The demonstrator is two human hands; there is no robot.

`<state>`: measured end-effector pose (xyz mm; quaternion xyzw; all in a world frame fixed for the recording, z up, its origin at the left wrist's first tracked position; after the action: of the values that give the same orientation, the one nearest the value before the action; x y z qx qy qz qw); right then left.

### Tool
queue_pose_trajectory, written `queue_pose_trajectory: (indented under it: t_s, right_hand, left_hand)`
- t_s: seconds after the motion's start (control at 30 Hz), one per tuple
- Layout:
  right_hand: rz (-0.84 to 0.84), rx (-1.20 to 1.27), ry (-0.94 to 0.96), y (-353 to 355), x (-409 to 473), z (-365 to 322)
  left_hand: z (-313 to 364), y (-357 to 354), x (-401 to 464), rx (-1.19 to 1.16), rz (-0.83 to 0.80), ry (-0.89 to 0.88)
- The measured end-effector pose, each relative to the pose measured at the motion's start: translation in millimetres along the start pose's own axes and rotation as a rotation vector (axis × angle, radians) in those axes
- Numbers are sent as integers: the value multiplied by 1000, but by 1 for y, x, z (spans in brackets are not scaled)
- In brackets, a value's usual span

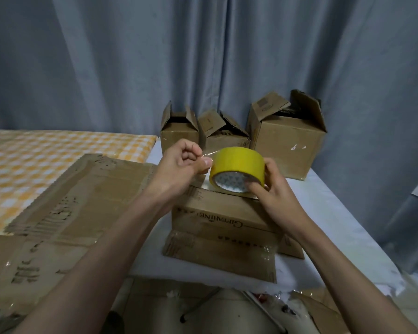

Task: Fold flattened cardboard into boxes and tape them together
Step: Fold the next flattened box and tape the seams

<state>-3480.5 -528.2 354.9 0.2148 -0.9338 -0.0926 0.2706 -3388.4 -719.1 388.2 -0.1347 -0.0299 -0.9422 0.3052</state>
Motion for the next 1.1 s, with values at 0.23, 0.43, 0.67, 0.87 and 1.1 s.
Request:
queue_pose_trajectory:
  t_s: [0.23,0.43,0.67,0.87,1.1]
  right_hand:
    - [17,-7,19,-2,1,-6]
    - [-58,-121,-17,-5,-1,-3]
    - [-23,-165,-26,-7,-3,-8]
    - [-120,-244,-92,-15,0,-1]
    - [-77,54,-51,-8,-1,-9]
  left_hand:
    - [5,14,6,-14,28,99]
    - [-2,25,14,90,10,236]
    - [-6,32,22,121,-14,270]
    - [-30,50,23,66,98,359]
    - [-43,47,19,52,88,373]
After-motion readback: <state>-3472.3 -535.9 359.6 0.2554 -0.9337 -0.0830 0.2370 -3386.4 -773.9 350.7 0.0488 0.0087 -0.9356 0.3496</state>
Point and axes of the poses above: each hand's wrist, its own x-axis towards the middle knuckle, its own y-axis out of the back of the hand, z = x × y, the point moved 4 cm from there along x, towards the middle knuckle, and after that the axes turned 9 degrees about z, right-handed, at the moved point
